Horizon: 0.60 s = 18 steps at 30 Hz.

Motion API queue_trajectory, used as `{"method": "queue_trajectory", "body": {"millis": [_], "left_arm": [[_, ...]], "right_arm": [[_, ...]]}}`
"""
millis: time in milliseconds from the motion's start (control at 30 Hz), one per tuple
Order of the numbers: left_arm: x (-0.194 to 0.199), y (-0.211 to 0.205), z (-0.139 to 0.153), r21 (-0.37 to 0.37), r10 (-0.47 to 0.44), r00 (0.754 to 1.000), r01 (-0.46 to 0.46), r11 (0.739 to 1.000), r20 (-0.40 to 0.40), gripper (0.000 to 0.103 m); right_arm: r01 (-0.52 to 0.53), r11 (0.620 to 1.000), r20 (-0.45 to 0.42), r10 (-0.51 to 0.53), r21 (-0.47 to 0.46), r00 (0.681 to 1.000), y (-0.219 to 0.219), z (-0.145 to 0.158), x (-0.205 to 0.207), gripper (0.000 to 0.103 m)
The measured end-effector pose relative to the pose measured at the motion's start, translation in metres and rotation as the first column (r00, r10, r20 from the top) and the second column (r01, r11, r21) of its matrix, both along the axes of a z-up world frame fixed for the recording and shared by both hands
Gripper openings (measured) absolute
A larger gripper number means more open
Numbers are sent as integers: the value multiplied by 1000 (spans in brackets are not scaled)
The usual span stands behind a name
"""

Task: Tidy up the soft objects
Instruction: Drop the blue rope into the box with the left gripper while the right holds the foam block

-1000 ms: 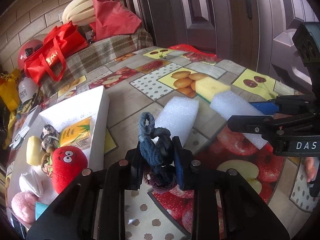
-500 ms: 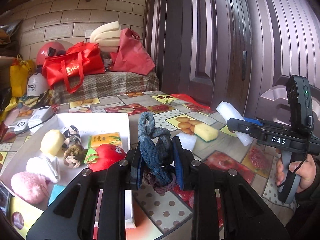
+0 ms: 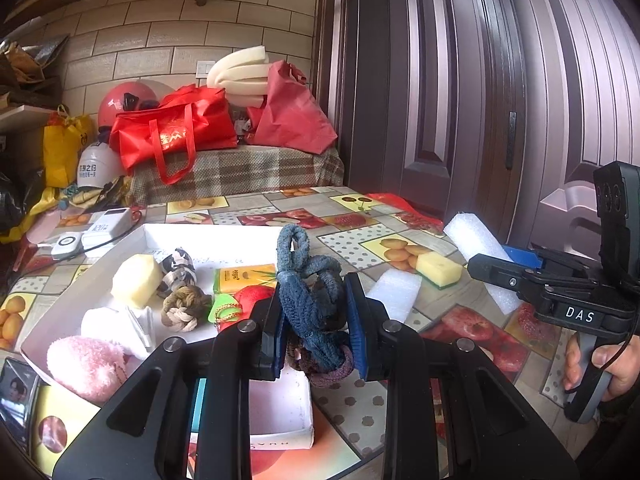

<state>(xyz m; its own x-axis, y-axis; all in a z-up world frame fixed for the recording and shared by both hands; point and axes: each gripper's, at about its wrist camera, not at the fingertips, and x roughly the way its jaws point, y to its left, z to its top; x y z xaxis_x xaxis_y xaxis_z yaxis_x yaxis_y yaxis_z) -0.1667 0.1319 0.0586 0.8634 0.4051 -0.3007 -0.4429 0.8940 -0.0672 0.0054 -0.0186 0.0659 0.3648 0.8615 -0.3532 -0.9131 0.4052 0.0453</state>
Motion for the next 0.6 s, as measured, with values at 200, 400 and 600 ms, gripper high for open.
{"method": "queue_trajectory", "body": {"millis": [200,400,600], "left_arm": [[-12,18,-1,2,65,998,-65,998,7,25],[-19,30,-2,-24,90,996,-89,996,19,25],[-17,28,-2,5,86,996,-86,996,10,25]], "right_arm": [[-48,999,12,48,-22,999,14,-3,-15,50],[-64,997,9,64,-33,998,18,-4,-17,50],[-60,998,2,60,-35,998,19,-5,-17,50]]}}
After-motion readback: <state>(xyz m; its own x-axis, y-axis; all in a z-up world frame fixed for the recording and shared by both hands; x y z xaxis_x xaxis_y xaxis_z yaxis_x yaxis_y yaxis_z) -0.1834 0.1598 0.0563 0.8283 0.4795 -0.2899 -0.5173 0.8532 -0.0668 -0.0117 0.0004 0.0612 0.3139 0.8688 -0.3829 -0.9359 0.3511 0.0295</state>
